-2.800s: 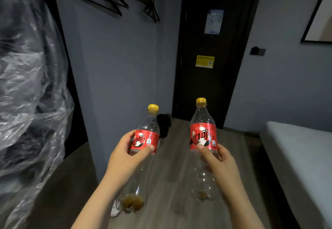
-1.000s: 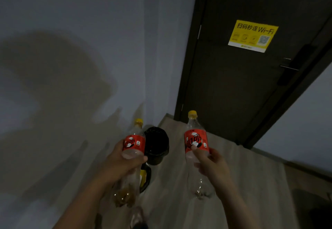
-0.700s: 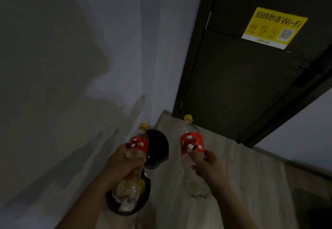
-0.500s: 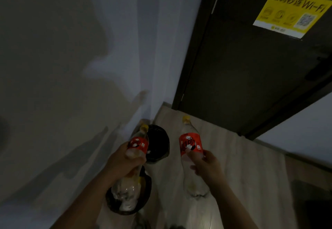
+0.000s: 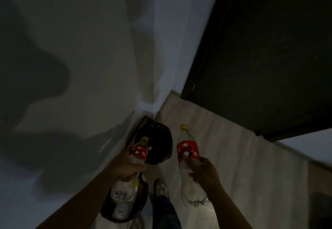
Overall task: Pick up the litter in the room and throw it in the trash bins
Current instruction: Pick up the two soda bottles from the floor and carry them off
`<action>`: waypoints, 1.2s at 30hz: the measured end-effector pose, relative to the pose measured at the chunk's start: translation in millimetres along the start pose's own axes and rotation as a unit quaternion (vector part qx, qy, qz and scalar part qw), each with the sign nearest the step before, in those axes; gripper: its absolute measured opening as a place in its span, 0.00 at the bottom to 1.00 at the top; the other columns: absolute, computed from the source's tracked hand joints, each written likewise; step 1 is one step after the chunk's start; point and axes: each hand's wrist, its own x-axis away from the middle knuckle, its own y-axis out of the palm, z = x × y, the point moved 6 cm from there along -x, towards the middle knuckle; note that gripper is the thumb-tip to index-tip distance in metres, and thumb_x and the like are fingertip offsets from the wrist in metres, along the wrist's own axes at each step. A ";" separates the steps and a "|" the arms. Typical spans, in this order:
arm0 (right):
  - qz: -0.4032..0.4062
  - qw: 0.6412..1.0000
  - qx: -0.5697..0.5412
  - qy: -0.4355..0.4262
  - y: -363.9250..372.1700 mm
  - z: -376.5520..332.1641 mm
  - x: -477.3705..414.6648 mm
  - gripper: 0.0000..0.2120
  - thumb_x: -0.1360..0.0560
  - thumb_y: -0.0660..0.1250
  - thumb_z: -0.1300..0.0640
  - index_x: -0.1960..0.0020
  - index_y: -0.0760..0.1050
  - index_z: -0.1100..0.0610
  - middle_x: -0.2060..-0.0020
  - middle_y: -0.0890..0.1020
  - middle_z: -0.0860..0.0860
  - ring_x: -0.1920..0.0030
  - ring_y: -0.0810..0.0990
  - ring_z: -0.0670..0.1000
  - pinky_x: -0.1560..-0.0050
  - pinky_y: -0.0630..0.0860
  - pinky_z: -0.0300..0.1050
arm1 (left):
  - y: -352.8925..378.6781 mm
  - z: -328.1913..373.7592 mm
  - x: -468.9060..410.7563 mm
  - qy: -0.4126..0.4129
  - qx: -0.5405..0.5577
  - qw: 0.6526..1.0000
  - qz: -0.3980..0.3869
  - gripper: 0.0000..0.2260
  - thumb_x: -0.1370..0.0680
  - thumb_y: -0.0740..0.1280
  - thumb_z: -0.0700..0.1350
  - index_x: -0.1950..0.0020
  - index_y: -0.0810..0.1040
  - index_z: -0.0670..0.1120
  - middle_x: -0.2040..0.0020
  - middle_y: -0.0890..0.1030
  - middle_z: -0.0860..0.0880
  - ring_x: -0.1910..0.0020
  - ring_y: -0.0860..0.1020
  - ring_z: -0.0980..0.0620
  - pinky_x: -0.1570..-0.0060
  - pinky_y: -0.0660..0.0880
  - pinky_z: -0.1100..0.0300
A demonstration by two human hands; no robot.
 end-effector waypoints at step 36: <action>-0.136 0.960 0.178 0.170 149.0 106.5 -278.0 0.34 0.31 0.72 0.42 0.33 0.67 0.60 0.47 0.77 0.55 0.52 0.76 0.53 0.65 0.70 0.38 | 55.3 -100.5 -243.2 -0.062 -0.133 0.989 -0.015 0.13 0.23 0.66 0.40 0.39 0.75 0.39 0.43 0.79 0.41 0.42 0.77 0.46 0.45 0.72 0.59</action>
